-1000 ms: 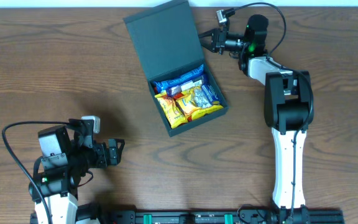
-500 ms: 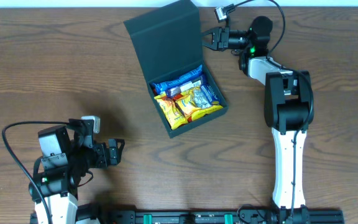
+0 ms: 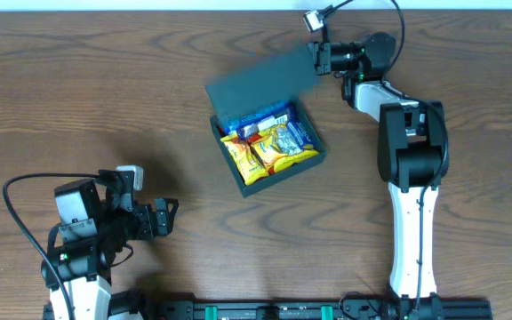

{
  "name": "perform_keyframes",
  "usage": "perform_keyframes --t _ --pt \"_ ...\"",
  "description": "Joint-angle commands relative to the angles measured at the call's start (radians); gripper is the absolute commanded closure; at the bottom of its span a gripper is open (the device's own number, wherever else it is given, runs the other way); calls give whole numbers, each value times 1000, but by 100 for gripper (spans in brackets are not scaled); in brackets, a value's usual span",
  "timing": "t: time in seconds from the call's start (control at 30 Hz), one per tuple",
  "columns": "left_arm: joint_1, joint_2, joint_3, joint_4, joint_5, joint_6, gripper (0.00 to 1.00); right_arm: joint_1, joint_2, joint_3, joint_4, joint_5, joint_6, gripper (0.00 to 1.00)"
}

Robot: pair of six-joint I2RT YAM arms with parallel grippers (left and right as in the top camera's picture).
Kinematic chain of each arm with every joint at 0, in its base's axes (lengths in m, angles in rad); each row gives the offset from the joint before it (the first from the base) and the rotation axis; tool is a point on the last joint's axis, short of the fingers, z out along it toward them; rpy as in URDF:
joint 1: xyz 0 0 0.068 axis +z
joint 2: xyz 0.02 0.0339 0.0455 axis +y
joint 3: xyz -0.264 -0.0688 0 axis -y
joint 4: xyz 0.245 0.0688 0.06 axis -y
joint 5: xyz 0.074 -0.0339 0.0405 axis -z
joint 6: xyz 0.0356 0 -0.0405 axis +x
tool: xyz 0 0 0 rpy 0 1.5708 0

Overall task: Pack container
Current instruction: 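Swing the lid down over the box with the right gripper, then bring the right gripper over the closed lid and press down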

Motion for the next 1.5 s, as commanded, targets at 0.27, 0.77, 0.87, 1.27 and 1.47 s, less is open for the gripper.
perform_keyframes --t 0.27,0.77,0.87,1.27,1.47 --pt "-5 0 -1 -2 -4 -5 5 1 2 6 82 -12 133 98" --pt "-5 0 -1 -2 -4 -5 5 41 -88 6 205 -11 260 98" --pt "-5 0 -1 -2 -4 -4 5 43 -144 6 205 -12 253 98" --pt "-5 0 -1 -2 -4 -4 5 10 -379 6 205 -12 485 1" --pt "-5 0 -1 -2 -4 -4 5 11 -469 6 26 21 512 1"
